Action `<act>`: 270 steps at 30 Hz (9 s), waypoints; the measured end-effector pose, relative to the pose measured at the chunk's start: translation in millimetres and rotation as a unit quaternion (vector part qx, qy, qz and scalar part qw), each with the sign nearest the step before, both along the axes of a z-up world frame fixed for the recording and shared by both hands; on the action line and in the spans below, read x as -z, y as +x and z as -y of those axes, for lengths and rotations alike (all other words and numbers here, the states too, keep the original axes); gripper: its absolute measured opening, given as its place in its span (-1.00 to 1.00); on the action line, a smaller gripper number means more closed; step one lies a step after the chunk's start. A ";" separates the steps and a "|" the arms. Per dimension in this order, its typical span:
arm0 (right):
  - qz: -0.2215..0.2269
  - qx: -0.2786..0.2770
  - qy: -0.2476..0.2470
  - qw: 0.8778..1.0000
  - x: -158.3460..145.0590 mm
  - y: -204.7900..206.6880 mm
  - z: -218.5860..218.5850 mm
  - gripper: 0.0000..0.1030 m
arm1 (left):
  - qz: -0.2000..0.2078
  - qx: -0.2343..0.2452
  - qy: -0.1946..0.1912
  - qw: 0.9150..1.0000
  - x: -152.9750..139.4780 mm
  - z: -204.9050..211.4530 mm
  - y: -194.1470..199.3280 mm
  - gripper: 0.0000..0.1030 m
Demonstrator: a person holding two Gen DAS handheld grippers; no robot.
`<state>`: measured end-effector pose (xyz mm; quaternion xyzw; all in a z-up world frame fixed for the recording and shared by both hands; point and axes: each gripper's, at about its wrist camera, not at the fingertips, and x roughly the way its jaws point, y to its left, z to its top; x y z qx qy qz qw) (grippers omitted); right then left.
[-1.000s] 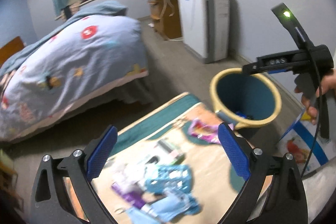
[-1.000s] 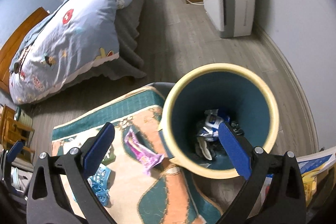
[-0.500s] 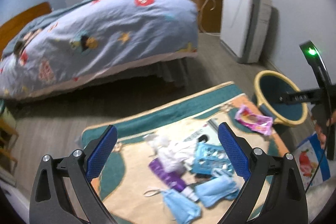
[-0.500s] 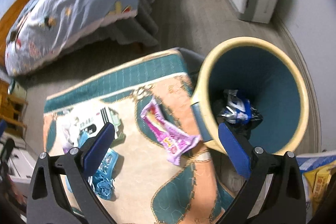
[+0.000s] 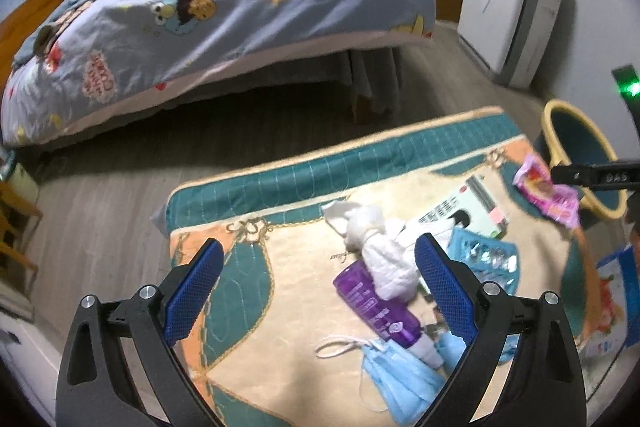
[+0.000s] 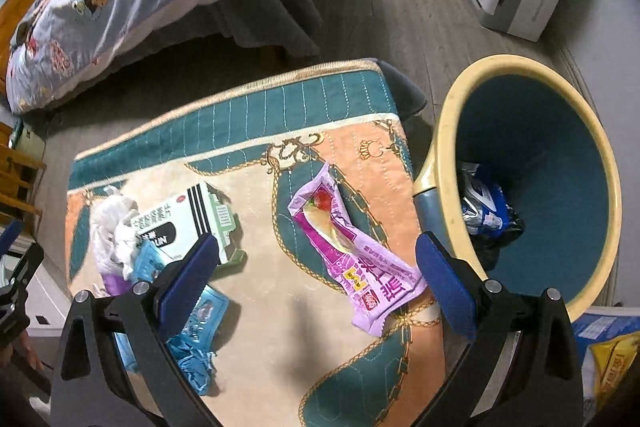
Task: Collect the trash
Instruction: 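Return to the cushion and grasp the pink wrapper with the right gripper while the left grasps tissue, then lift the pink wrapper and tissue and carry them toward the bin, then open both grippers over the bin to drop wrapper and tissue, then move both grippers back over the cushion toward the masks, then grasp a blue face mask with the left gripper while the right grasps another mask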
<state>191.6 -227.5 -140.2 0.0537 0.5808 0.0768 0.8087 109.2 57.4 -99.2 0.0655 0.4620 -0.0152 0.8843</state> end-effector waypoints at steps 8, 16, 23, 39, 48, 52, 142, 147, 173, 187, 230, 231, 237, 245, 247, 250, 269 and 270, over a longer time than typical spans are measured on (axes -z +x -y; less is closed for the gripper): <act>-0.019 -0.034 -0.024 0.999 16.2 11.2 -11.5 0.56 | -0.039 -0.010 -0.023 0.999 24.8 7.5 25.9 0.85; -0.044 -0.062 -0.045 0.996 34.9 10.1 -15.0 0.11 | -0.078 -0.001 -0.021 0.997 47.7 17.5 37.2 0.81; -0.065 -0.078 -0.059 0.993 46.8 8.8 -16.2 -0.53 | -0.122 0.015 -0.046 0.991 62.0 24.8 45.9 -0.15; -0.018 -0.035 0.004 0.999 9.2 3.2 12.0 -0.90 | -0.036 0.024 -0.076 0.996 -1.7 33.4 39.3 -0.71; -0.033 -0.017 -0.033 0.999 16.6 8.3 16.5 -0.13 | -0.005 0.059 -0.063 0.996 -19.9 55.7 35.8 -0.70; -0.055 -0.024 -0.029 0.998 31.1 8.3 12.9 -0.07 | -0.001 0.072 -0.056 0.996 -22.8 63.1 35.6 -0.70; 0.081 0.209 0.055 0.973 -65.3 -27.7 219.8 0.89 | 0.088 0.232 -0.091 0.964 -43.8 283.7 28.1 0.80; 0.091 0.201 0.057 0.974 -76.5 -33.4 209.7 0.89 | 0.102 0.224 -0.076 0.966 -57.3 258.2 14.8 0.81; 0.072 0.058 0.049 0.995 -80.1 -34.9 21.3 0.89 | 0.086 0.050 -0.025 0.995 -71.0 41.5 -49.8 0.83; 0.014 0.001 0.041 0.999 -42.7 -80.1 -62.0 0.88 | 0.031 0.005 -0.030 0.999 -42.2 -15.6 -80.2 0.83; 0.007 -0.081 0.106 0.991 -68.1 -100.6 -87.9 -0.87 | -0.120 0.154 -0.008 0.981 73.2 25.5 -76.8 0.48; 0.011 -0.086 0.102 0.991 -69.6 -99.7 -89.1 -0.87 | -0.130 0.149 -0.019 0.980 75.1 23.9 -74.5 0.35; 0.030 -0.091 0.092 0.991 -78.3 -92.2 -84.2 -0.87 | -0.141 0.145 -0.041 0.979 68.2 17.8 -69.0 -0.64; 0.052 -0.067 0.118 0.989 -93.3 -83.4 -63.0 -0.87 | -0.074 0.120 -0.076 0.987 20.5 1.5 -65.6 -0.96; 0.056 -0.063 0.121 0.989 -96.0 -81.9 -59.3 -0.87 | -0.072 0.114 -0.077 0.988 17.3 0.9 -66.6 -0.96; 0.055 -0.058 0.125 0.989 -96.6 -80.2 -53.7 -0.87 | -0.082 0.095 -0.080 0.989 28.2 2.0 -67.1 -0.83; 0.060 -0.058 0.132 0.988 -101.2 -78.5 -45.4 -0.87 | -0.064 0.110 -0.048 0.991 23.7 18.4 -67.6 -0.73; 0.063 -0.058 0.131 0.988 -103.0 -78.4 -44.6 -0.87 | -0.052 0.113 -0.042 0.991 15.9 20.8 -68.1 -0.73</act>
